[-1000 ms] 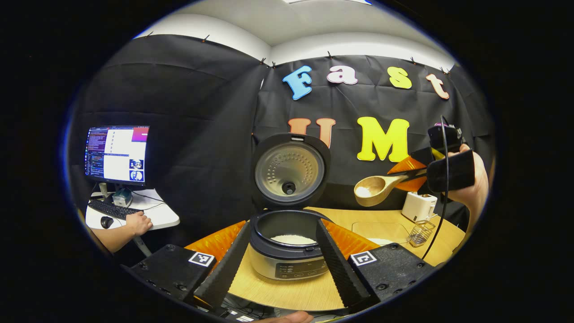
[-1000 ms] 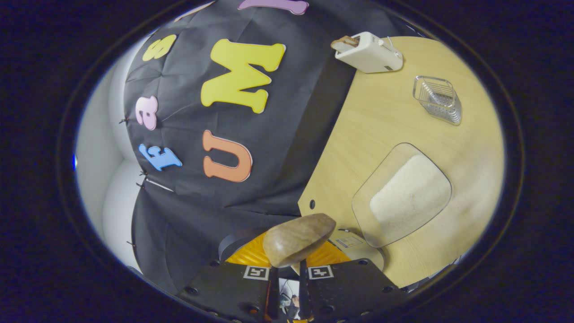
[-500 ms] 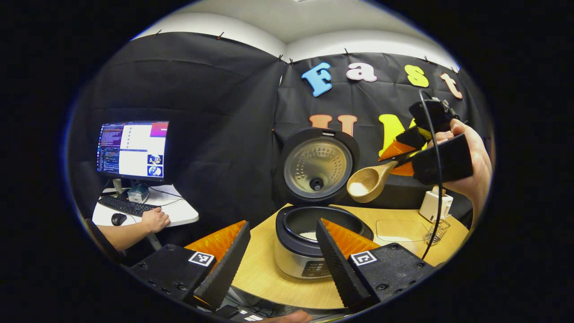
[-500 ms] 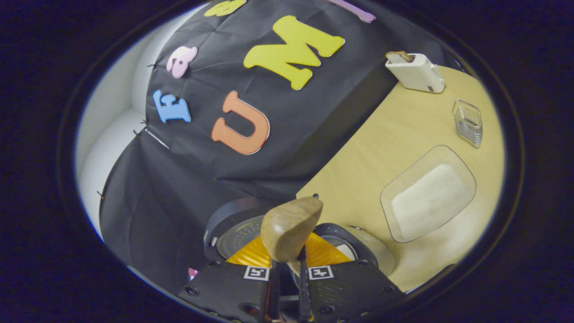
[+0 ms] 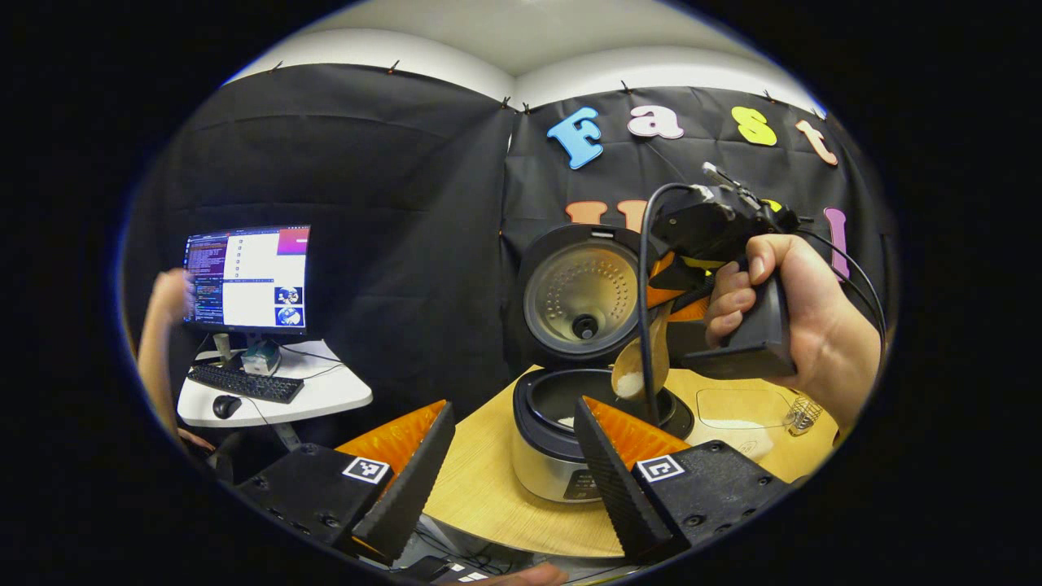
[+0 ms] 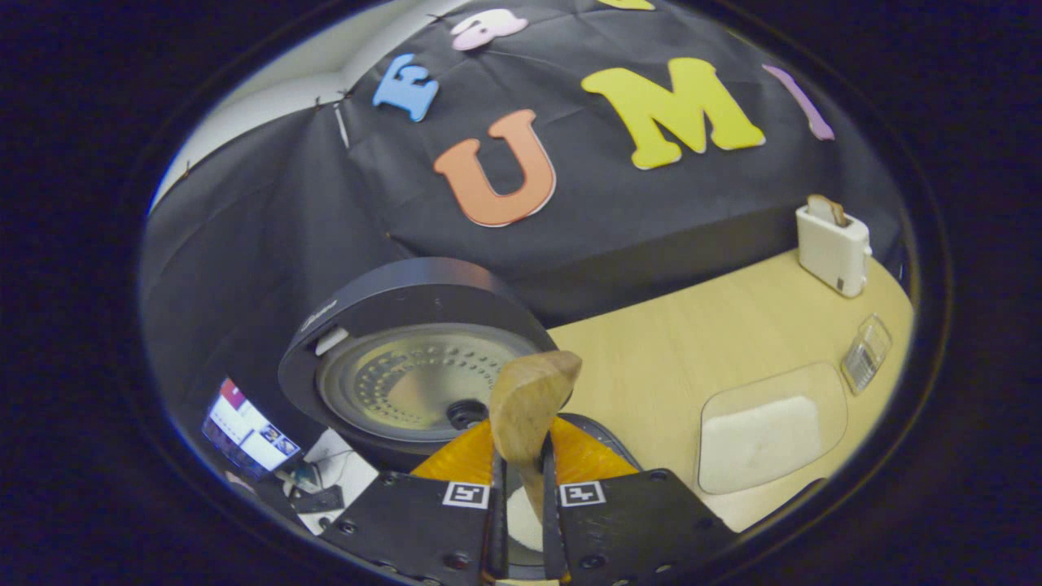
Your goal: Close the left gripper, press the button to open the rice cooker; take a wooden spoon from the chopstick holder with the right hand, scoop a spoonful of rice and pour it into the rice cooker, then put the wooden spoon back into the chopstick holder.
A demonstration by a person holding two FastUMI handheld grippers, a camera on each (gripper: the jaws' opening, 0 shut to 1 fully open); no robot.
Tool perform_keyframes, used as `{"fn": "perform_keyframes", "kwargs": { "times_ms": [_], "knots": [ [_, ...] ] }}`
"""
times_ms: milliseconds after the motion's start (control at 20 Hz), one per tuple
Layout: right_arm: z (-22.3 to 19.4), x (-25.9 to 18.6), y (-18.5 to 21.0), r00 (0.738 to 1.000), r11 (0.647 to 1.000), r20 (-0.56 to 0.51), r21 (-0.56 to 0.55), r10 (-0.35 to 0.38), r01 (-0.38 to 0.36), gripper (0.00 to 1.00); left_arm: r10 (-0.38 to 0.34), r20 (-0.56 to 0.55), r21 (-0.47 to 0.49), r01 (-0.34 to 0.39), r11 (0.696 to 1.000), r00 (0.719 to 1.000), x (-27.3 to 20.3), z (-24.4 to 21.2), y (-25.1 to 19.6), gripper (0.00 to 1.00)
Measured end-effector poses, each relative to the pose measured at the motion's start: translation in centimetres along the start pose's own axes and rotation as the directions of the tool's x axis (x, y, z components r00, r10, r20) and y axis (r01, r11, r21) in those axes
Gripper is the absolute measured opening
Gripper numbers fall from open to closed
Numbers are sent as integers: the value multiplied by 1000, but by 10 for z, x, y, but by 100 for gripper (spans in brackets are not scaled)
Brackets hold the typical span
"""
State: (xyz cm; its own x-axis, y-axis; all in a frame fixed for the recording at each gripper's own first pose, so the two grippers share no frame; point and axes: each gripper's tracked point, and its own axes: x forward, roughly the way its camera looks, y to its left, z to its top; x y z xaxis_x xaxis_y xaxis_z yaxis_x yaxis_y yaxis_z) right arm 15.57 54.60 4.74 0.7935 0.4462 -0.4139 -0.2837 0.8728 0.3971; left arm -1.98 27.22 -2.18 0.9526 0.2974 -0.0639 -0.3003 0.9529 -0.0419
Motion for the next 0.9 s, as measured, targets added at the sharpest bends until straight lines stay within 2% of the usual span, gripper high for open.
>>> {"fn": "perform_keyframes", "kwargs": {
  "times_ms": [100, 150, 300, 400, 700, 900],
  "knots": [
    [-1, 6, 5, 1000, 990, 11, -143, -6, 8, 17, 2, 4, -6, -2, 1000, 1000, 0, 0, 1, 94],
    [2, 8, 5, 999, 978, 30, -209, -12, 18, 19, 4, 4, -8, -4, 1000, 1000, 0, 1, 1, 94],
    [5, 9, 8, 996, 935, 90, -351, -22, 52, 17, 15, -5, -4, -15, 1000, 1000, 2, -1, 2, 94],
    [3, 8, 14, 995, 906, 95, -420, -9, 48, 17, 23, -9, -7, -23, 1000, 1000, 3, -1, 1, 94],
    [1, 0, 30, 990, 789, 141, -610, 17, 73, 17, 14, -6, 1, -14, 1000, 1000, -1, -1, -2, 94],
    [6, -10, 33, 979, 724, 204, -677, 13, 131, 17, 19, -12, -6, -19, 1000, 1000, 1, -2, -1, 94]
  ]
}}
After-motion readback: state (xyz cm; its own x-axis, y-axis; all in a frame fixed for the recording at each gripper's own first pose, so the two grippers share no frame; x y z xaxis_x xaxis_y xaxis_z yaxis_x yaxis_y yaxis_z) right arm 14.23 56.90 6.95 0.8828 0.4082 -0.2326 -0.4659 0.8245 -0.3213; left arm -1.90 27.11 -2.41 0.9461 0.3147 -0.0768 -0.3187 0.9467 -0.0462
